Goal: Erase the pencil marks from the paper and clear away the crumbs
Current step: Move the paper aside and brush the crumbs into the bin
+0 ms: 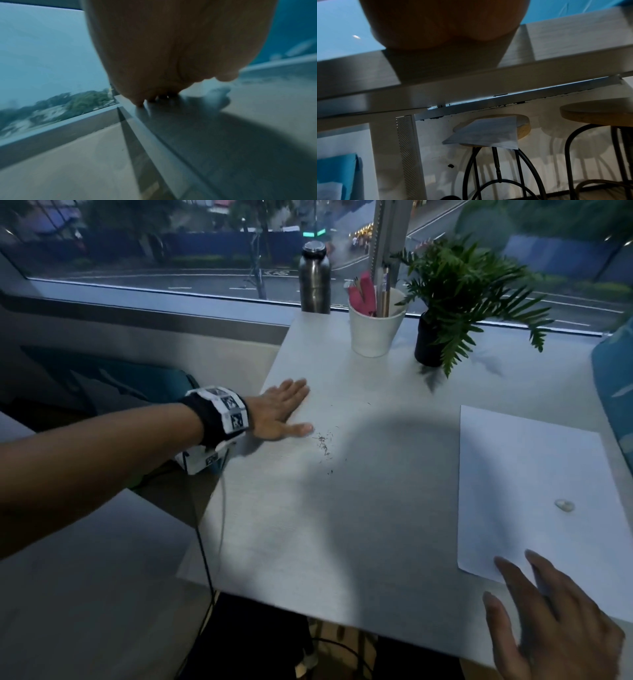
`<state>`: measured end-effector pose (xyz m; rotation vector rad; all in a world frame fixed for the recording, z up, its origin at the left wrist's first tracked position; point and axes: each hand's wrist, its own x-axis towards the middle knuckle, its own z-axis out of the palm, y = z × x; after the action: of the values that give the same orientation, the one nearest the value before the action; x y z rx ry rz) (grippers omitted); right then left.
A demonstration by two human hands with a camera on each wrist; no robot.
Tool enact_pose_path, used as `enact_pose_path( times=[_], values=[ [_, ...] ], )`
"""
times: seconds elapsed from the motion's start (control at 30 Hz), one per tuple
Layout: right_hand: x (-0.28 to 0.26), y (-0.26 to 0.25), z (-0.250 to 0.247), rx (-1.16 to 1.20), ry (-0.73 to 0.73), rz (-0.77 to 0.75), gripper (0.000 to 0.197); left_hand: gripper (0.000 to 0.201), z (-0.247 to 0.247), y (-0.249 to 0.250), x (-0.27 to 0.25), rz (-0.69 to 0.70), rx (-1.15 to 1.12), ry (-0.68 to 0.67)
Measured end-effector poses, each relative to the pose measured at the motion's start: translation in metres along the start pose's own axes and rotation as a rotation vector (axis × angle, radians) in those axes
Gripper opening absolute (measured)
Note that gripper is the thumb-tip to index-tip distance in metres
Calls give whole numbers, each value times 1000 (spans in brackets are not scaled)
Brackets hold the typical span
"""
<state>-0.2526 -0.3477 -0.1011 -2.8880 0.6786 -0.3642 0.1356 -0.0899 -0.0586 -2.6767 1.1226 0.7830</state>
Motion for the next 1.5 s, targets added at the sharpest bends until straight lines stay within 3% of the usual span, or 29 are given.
enact_pose_path(
  times=[0.13, 0.23, 0.3, 0.37, 0.47, 0.57, 0.7, 0.83, 0.93, 1.07, 1.3, 1.5],
  values=[
    [-3, 1, 0, 5, -23, 24, 62, 110, 24, 34, -13, 61, 46, -8],
    [-2, 1, -1, 37, -5, 11, 65, 95, 24, 39, -28, 191, -96, -44],
    [-2, 2, 0, 42, -1, 17, 63, 91, 19, 29, -41, 205, -176, 20],
    [-4, 4, 2, 31, -30, 27, 64, 96, 18, 14, -50, 64, -179, 104],
    [-5, 7, 3, 36, -57, 44, 66, 111, 27, 3, -55, -214, -107, 34],
    [-5, 5, 1, 35, -46, 55, 66, 124, 41, 20, -53, -270, -94, 7],
    [-7, 4, 0, 37, -28, 44, 62, 127, 49, 60, -49, -167, -118, -14],
    [-9, 3, -1, 77, -1, 47, 57, 103, 31, 67, -49, -36, -301, -36],
    [-9, 4, -1, 80, -7, 49, 57, 90, 8, 62, -50, 57, -407, 71],
    [-10, 6, 0, 74, -5, 53, 58, 88, -22, 60, -21, 82, -272, 115],
    [-6, 9, 3, 34, -35, 47, 61, 85, -32, 57, 43, -34, -35, -14],
    [-3, 10, 5, 27, -40, 46, 63, 92, 21, 63, 3, 221, 31, 15]
  ],
)
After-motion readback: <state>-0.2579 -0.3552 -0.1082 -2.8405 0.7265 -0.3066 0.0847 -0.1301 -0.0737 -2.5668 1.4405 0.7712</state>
